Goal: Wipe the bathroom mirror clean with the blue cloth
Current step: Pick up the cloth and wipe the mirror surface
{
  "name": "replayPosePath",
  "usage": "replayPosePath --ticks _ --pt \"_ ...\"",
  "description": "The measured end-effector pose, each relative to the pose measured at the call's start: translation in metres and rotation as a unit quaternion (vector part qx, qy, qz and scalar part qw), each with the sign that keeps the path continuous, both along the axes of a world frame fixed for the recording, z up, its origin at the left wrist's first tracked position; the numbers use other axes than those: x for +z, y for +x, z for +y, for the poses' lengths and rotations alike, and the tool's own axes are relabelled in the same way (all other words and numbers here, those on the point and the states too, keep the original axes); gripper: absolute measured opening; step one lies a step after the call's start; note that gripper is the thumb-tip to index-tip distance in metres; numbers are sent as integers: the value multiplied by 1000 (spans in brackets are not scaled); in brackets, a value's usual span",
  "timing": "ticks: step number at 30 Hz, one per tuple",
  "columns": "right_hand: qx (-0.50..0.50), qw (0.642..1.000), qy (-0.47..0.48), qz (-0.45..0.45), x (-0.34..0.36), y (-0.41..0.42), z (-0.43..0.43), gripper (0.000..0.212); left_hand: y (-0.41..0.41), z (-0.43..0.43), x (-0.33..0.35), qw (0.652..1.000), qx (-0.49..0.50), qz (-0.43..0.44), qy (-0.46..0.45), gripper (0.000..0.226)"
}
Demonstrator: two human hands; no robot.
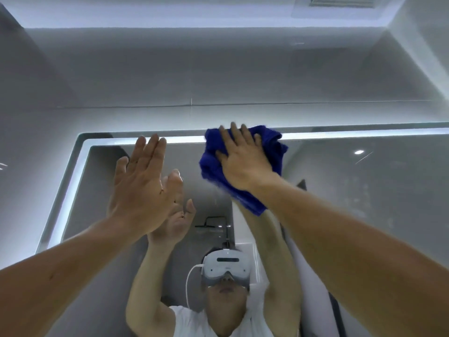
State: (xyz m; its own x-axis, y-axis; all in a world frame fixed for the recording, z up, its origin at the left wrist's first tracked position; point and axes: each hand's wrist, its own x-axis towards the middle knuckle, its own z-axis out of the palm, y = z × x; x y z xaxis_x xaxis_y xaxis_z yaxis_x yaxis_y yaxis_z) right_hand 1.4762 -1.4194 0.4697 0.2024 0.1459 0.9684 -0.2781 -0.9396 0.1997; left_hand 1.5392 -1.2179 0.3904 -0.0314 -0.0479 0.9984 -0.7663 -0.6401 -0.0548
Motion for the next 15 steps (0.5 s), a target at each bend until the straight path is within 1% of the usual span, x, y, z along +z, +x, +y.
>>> replayPosePath --ticks 3,5,6,8,10,12,14,15 --pt "7 994 -95 55 -63 -3 -11 57 -4 -9 -4 1000 -9 7 5 76" --pt "0 989 -121 87 -93 -15 -27 57 -8 -11 -9 1000 -10 15 3 76" --pt "-11 989 -120 88 -97 -23 -37 57 -9 -11 -12 1000 -11 20 5 78" --pt "-29 994 -83 60 -86 -36 -53 56 -10 -6 -16 1000 -12 24 13 81" --pt "-43 999 1 17 -60 -44 -61 55 -10 1 -20 999 -10 28 21 81" --pt "-53 994 91 -17 -25 -43 -56 57 -8 7 -23 999 -5 28 23 80" --pt "-39 988 146 -17 7 -31 -37 59 -7 13 -24 999 2 25 26 79" --pt "-28 988 149 -7 19 -24 -24 60 -6 15 -23 999 7 22 27 77"
